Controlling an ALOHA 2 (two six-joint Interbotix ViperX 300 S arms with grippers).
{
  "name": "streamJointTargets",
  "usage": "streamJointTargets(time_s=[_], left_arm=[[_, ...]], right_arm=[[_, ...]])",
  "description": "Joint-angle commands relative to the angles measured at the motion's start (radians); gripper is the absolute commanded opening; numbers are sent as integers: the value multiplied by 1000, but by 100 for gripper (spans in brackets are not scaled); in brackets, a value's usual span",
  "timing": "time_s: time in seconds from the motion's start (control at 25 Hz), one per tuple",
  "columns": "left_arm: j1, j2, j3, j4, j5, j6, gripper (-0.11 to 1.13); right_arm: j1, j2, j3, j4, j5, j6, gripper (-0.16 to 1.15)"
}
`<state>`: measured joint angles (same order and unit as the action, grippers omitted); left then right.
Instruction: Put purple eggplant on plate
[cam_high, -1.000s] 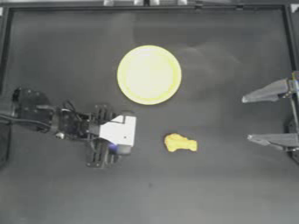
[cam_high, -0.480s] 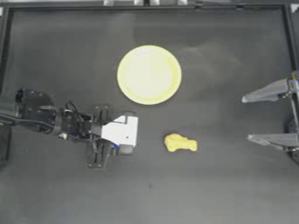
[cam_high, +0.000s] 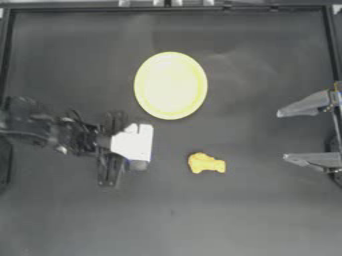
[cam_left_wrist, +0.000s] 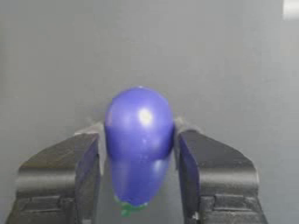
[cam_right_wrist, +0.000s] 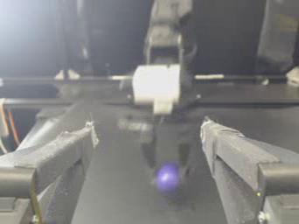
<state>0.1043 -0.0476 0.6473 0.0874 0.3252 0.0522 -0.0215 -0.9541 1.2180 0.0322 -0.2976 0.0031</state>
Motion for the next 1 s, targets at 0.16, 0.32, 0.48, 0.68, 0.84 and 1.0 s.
streamJointTargets(time_s=[0.16,0.32,0.48,0.68,0.84,1.0], left_arm=[[100,-86,-77,124,-26,11,40],[146,-21,-164,164,-23,78,40],[192,71,-241,161,-3,130,40],[244,166,-298,156,20,146,40],[278,212,-324,156,15,164,40],[298,242,-342,155,15,176,40]], right_arm=[[0,8,-5,15,-8,0,100],[-2,8,2,28,-11,2,100],[0,8,3,28,-17,0,100],[0,8,3,28,-17,0,100],[0,8,8,26,-20,0,100],[-2,8,15,26,-29,0,100]])
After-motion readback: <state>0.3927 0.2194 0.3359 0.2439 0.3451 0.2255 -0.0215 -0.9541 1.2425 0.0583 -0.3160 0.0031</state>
